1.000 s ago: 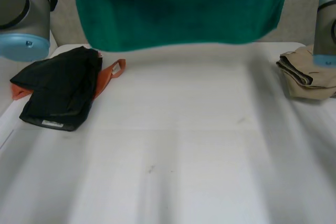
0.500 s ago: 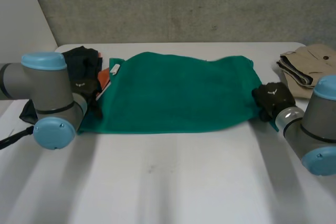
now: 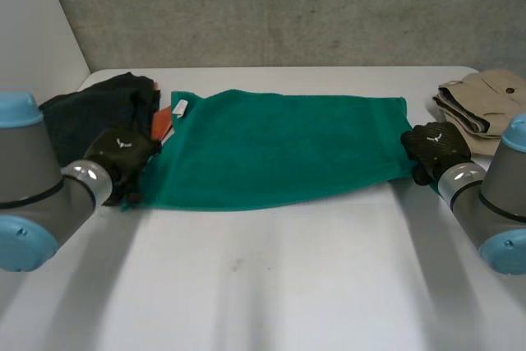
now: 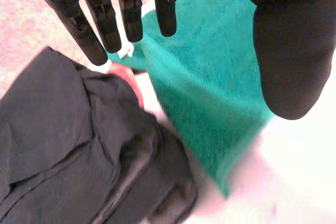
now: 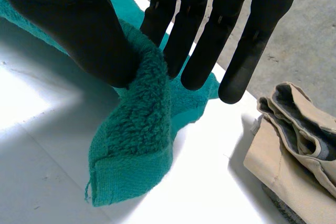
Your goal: Fold the laundry.
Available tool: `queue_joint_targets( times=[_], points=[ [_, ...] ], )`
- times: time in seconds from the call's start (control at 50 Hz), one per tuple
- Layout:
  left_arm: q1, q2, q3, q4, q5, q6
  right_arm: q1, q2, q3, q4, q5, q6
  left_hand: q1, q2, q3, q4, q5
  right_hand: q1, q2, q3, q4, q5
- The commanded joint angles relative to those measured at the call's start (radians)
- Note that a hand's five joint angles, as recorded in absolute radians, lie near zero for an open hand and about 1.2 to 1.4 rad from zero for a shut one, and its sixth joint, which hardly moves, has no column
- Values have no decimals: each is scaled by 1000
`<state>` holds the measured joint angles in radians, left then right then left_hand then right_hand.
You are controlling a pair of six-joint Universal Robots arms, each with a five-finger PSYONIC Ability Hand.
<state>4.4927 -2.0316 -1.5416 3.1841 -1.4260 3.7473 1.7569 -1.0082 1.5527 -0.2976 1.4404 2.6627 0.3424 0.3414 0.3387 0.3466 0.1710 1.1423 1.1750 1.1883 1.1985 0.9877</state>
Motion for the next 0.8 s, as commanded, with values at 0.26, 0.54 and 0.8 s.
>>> queue_joint_targets(
  times=[0.26, 0.54, 0.8],
  points=[
    [53, -171, 75, 51, 42, 195, 10, 7, 6, 0, 0, -15, 121, 122, 124, 116, 117, 254, 221, 208, 198, 234],
    [46, -251, 153, 60, 62, 189, 4, -1, 12, 0, 2, -15, 431, 432, 435, 427, 428, 254, 221, 208, 198, 234],
    [25, -37, 38, -32, 85, 141, -1, -136, 52, 159, -8, -151, 1054, 1055, 1058, 1050, 1051, 254, 221, 208, 198, 234]
  ],
)
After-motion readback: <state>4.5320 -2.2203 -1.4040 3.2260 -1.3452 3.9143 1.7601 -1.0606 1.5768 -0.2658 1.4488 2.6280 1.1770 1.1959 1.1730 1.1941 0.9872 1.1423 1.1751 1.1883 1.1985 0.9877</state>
